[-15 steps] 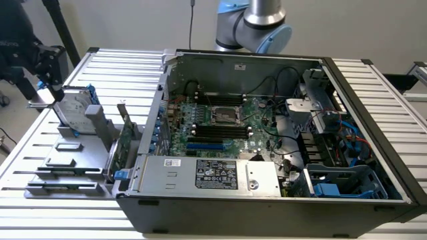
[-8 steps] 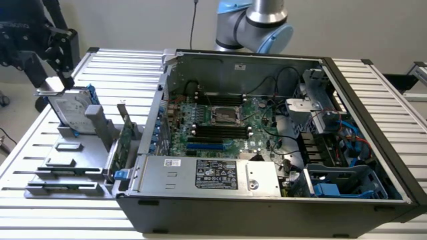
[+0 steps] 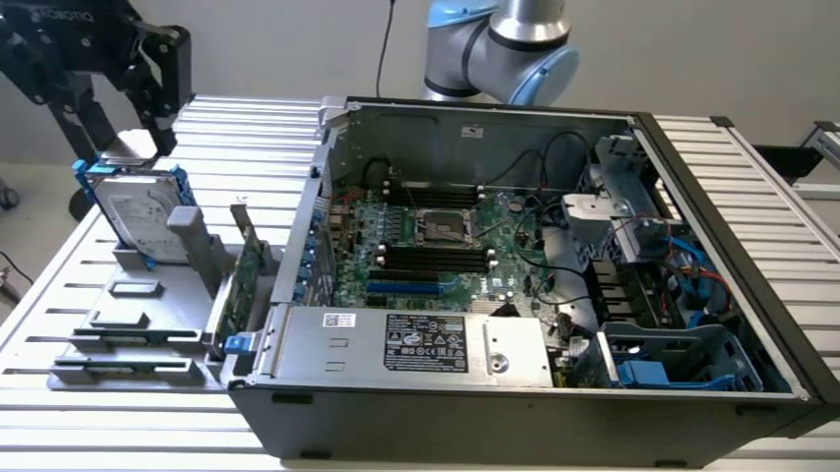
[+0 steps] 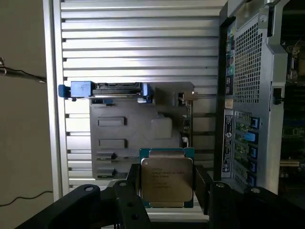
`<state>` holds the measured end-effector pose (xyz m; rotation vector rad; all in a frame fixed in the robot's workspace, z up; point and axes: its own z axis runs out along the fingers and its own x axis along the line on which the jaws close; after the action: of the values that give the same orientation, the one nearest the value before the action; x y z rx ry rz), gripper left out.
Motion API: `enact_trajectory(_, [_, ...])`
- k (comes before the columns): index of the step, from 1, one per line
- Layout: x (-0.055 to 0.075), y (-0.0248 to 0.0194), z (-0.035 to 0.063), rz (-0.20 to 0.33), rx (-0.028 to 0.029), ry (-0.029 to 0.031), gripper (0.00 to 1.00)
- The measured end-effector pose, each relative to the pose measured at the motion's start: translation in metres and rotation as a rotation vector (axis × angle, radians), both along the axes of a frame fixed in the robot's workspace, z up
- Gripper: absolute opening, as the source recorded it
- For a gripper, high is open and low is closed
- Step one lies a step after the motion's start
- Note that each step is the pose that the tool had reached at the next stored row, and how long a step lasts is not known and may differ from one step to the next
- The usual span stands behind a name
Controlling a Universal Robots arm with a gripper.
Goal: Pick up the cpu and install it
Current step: 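Pick up the cpu and move it towards the insertion slot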
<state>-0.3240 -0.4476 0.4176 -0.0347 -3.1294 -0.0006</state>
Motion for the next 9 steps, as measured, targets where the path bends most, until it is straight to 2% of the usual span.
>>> enact_trajectory(9, [0.041, 0.0000, 0.0005, 0.000, 0.0010, 0.0001, 0.55])
